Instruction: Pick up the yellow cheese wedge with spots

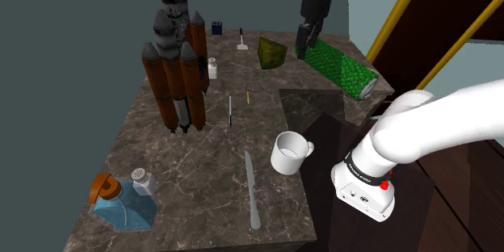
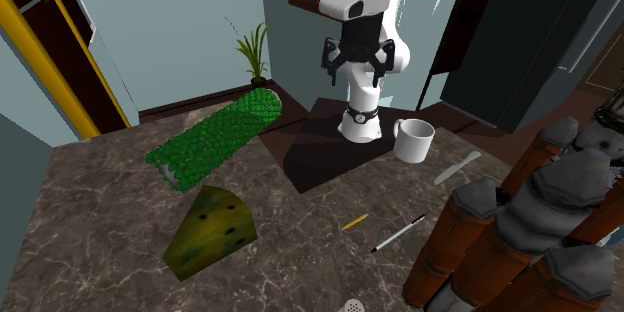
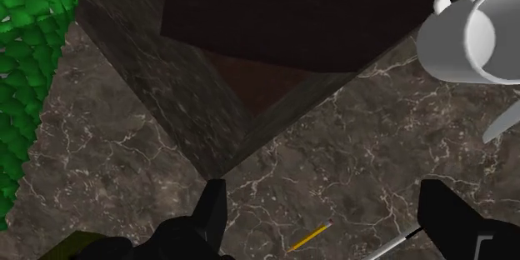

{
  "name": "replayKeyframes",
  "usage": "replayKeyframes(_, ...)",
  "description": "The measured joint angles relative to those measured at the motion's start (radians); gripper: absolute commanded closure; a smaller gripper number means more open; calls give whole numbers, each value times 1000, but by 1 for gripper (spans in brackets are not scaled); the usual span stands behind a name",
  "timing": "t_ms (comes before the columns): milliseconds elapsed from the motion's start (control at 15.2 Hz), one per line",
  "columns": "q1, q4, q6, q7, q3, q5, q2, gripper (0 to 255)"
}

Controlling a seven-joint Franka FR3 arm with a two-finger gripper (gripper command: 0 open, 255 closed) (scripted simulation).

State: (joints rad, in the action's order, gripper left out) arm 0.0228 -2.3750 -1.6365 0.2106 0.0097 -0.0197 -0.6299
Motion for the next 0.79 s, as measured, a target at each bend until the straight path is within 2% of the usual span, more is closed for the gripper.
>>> replayKeyframes(462,37,62,-178,37,-59,-16,209,0)
replayKeyframes(792,56,161,-286,65,-98,-7,393,0)
